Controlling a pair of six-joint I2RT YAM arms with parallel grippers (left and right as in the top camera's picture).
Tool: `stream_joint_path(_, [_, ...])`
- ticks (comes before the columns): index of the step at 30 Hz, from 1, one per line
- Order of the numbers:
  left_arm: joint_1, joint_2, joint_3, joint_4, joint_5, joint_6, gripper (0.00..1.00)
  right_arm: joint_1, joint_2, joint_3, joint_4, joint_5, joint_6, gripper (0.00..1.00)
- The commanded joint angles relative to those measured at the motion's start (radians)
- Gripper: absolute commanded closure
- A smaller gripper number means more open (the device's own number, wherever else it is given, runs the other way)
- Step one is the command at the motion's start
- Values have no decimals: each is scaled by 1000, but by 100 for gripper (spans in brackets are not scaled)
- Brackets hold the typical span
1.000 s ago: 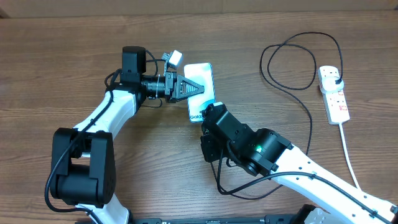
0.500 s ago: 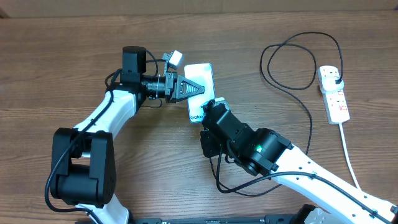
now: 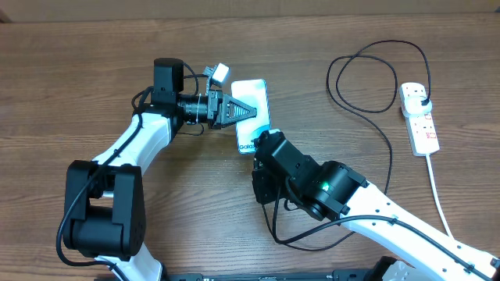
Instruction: Plug charger to phone and switch on socket
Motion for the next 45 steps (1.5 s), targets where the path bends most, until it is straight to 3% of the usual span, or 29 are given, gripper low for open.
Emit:
stream_joint_path(1, [-5,-1,14,5,18,8,96,-2,-3,32,8,-47,-21,96])
stream_joint_path(26, [-5,-1,14,11,123,48,96,-2,-1,32,3,43,-60,96])
stream_joint_path(45, [-7,-1,14,10,122,72,96,-2,-1,32,27,43,-60,96])
